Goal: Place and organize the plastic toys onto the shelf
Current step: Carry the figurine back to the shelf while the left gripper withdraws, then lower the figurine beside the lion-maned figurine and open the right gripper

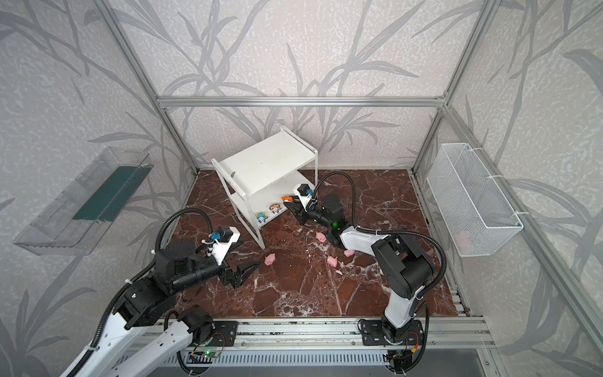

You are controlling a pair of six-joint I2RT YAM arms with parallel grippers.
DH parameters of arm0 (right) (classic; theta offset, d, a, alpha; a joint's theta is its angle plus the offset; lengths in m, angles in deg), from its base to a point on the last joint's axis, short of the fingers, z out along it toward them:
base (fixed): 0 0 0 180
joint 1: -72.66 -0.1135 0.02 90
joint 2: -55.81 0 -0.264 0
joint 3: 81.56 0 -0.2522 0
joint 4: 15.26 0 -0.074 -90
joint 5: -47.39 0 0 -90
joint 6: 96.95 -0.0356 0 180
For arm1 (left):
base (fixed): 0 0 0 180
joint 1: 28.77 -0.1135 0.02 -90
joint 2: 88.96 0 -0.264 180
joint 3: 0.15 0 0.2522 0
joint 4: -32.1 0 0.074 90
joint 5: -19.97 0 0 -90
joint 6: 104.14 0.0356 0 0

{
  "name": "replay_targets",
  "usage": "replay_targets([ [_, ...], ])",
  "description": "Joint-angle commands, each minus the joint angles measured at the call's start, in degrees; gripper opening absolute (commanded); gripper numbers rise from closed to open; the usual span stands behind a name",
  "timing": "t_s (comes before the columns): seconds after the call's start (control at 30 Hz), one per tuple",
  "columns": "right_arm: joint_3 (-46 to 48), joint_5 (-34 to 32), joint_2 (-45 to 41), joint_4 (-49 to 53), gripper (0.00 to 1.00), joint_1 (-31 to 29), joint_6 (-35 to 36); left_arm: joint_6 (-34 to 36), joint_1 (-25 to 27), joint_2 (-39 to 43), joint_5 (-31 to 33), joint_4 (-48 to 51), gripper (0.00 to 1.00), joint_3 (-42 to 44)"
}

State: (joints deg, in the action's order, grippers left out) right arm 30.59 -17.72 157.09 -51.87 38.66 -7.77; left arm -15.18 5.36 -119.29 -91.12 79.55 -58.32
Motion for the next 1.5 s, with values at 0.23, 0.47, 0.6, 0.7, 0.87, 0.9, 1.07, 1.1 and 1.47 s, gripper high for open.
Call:
replay_targets([
  [0.23,-1.65,-2.30,3.55,-5.31,0.18,0.24,0.04,1.14,0.00,0.44,-0.61,-1.41,0.99,0.76],
  [0.47,-0.68,-2.60,5.93,-10.37,0.18,0.17,-0.74,1.21,-0.06,-0.02,-0.94,-1.66,0.99,0.81],
  [0.6,-0.77,-3.04,7.06,-11.17,0.20,0.32,-0.59,1.25,-0.04,-0.53,-1.06,-1.76,0.99,0.71],
  [0.7,-0.81,-3.35,8.03,-11.96,0.21,0.48,-0.72,1.32,-0.22,-0.81,-1.41,-1.88,0.99,0.72],
  [0.87,-0.58,-3.29,8.85,-13.00,0.23,1.04,-1.11,1.31,-0.46,-1.01,-1.62,-2.05,0.99,0.74],
  [0.9,-0.43,-3.28,9.01,-13.08,0.25,0.99,-0.95,1.37,-0.47,-0.98,-1.57,-2.16,0.99,0.71],
  [1.07,0.03,-3.57,9.63,-14.00,0.29,1.13,-0.82,1.32,-0.86,-1.58,-2.03,-2.32,0.99,0.72],
  [1.1,0.16,-3.61,9.73,-14.26,0.30,1.29,-0.82,1.31,-0.90,-1.58,-2.12,-2.31,0.99,0.72],
  [1.47,0.82,-3.01,10.26,-16.40,0.41,1.61,-1.81,1.21,-1.08,-2.44,-2.56,-2.40,0.99,0.72],
])
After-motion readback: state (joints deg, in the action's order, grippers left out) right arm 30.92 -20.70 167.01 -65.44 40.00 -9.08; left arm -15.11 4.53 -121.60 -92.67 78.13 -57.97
